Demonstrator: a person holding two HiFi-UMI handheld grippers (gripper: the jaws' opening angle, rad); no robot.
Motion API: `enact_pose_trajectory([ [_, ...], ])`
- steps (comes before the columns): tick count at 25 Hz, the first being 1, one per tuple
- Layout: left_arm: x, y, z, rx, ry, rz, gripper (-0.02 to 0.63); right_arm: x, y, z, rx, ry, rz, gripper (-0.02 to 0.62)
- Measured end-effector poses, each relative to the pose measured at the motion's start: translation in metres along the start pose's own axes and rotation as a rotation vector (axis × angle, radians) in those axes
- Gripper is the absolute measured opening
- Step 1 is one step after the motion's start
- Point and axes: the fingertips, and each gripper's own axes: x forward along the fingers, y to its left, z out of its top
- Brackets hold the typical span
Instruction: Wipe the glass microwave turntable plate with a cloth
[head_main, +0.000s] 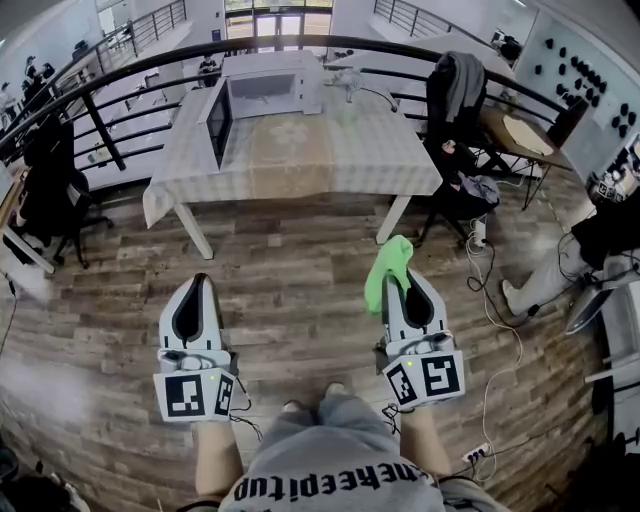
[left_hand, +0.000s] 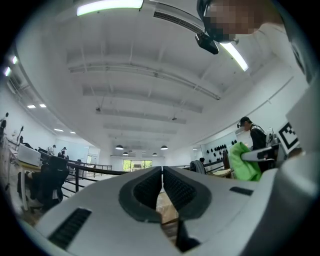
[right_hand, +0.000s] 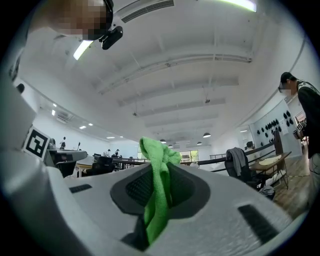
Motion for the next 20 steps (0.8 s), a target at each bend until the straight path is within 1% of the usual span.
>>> enact_pose_trajectory([
  [6,-0.003,0.009,-0.002,0.004,-0.004,-0.007,0.012,0.000,0.009,-0.002,-0.002,-0.013,-0.013,0.052],
  [12,0.004,0.011,-0.017,0.004,0.017,-0.014,0.012,0.006,0.009,-0.021,0.010,0.015,-0.004,0.054],
  [15,0.019,0.014,-0.024,0.005,0.021,-0.009,0.012,0.024,0.004,-0.027,0.014,0.016,0.004,0.054],
  [20,0.061,0.024,-0.032,0.015,0.011,0.014,0.012,0.073,-0.012,-0.032,0.014,-0.003,0.035,0.054],
])
